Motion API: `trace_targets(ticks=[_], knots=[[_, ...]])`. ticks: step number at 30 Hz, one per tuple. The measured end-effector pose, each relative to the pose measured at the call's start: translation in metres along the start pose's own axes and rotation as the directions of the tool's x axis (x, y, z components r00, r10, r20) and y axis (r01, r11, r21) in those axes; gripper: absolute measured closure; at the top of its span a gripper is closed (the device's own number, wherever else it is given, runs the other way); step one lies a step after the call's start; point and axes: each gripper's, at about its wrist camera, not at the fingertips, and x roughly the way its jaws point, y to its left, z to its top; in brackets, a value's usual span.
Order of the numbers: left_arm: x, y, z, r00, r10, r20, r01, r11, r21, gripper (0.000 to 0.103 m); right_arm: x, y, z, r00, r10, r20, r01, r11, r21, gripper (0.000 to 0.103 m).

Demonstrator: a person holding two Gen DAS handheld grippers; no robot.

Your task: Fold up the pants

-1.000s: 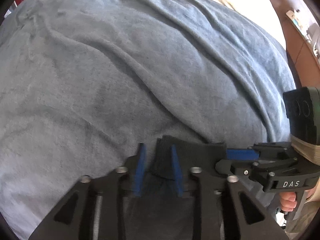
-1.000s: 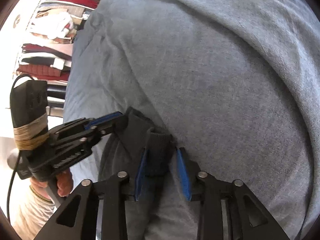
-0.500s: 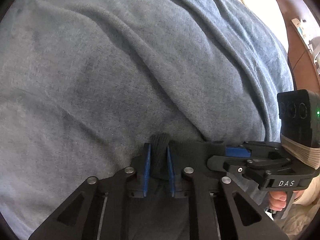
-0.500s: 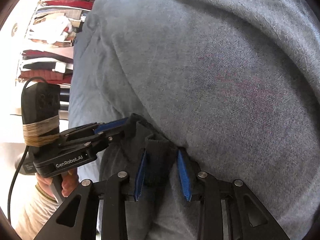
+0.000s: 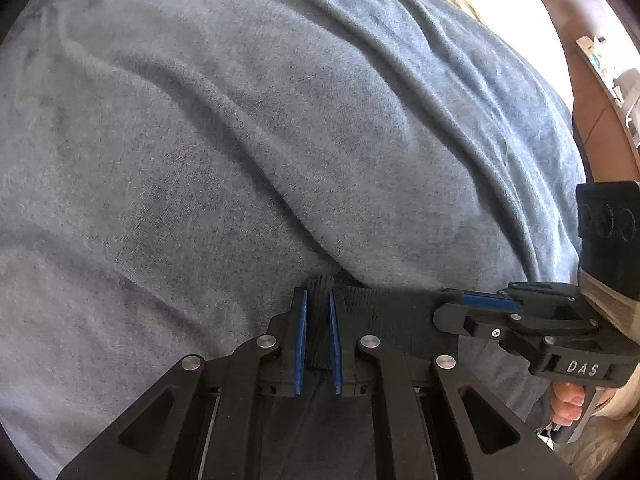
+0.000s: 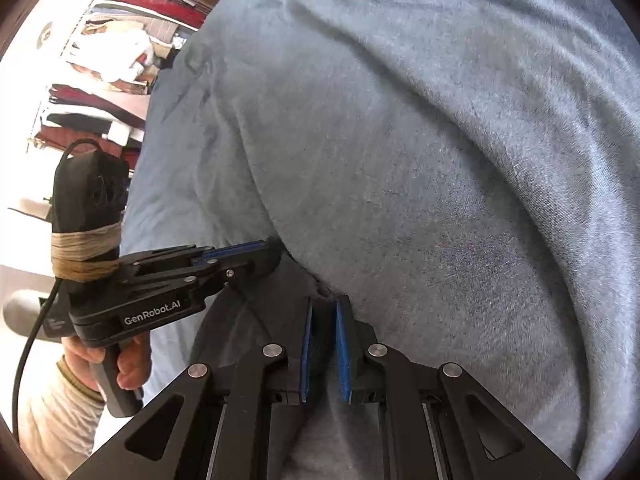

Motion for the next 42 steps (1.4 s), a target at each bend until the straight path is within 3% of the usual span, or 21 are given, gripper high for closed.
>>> trace_targets(ticks=[3, 6, 10, 17, 21, 24, 27, 31, 42], knots=[[-0.004, 0.004, -0.002, 1.000, -0.001, -0.004, 0.001, 1.000, 0.006, 0.091, 0.003, -0.004, 0.000, 0.999, 0.025, -0.020, -0.025, 1.000, 0.010, 0.089], [0.001, -0.005, -0.001, 1.000, -0.004, -0.011, 0.004, 1.000, -0.001, 0.091, 0.004, -0.003, -0.002, 0.999, 0.027, -0.033, -0.026, 0.999, 0.032, 0.074], [-0.001, 0.000, -0.002, 1.000, -0.009, -0.022, 0.009, 1.000, -0.008, 0.086, 0.009, -0.003, -0.008, 0.996, 0.056, -0.071, -0.052, 0.997, 0.059, 0.074], [0.001, 0.012, -0.002, 0.998, -0.028, -0.052, 0.027, 0.999, -0.021, 0.077, 0.019, -0.008, -0.005, 0.993, 0.098, -0.066, -0.091, 0.991, 0.102, 0.074], [0.006, 0.013, -0.005, 0.996, -0.058, -0.062, 0.056, 0.998, -0.043, 0.078, 0.020, -0.012, -0.003, 0.992, 0.107, -0.070, -0.100, 0.990, 0.099, 0.074], [0.006, 0.011, -0.007, 0.995, -0.073, -0.062, 0.070, 0.997, -0.036, 0.088, 0.019, -0.011, -0.003, 0.993, 0.104, -0.059, -0.099, 0.991, 0.089, 0.080], [-0.004, 0.004, -0.009, 0.998, -0.048, -0.032, 0.047, 0.999, -0.010, 0.090, 0.015, -0.009, -0.004, 0.995, 0.093, -0.044, -0.090, 0.994, 0.058, 0.087], [-0.037, -0.003, -0.013, 0.999, -0.038, 0.026, 0.037, 0.999, 0.027, 0.091, 0.003, 0.003, -0.005, 0.997, 0.078, -0.018, -0.078, 0.997, 0.019, 0.088], [-0.133, -0.020, -0.050, 0.984, 0.016, 0.178, -0.029, 0.997, 0.072, 0.091, -0.060, 0.092, -0.025, 0.991, 0.066, 0.112, -0.036, 0.968, -0.250, 0.088]])
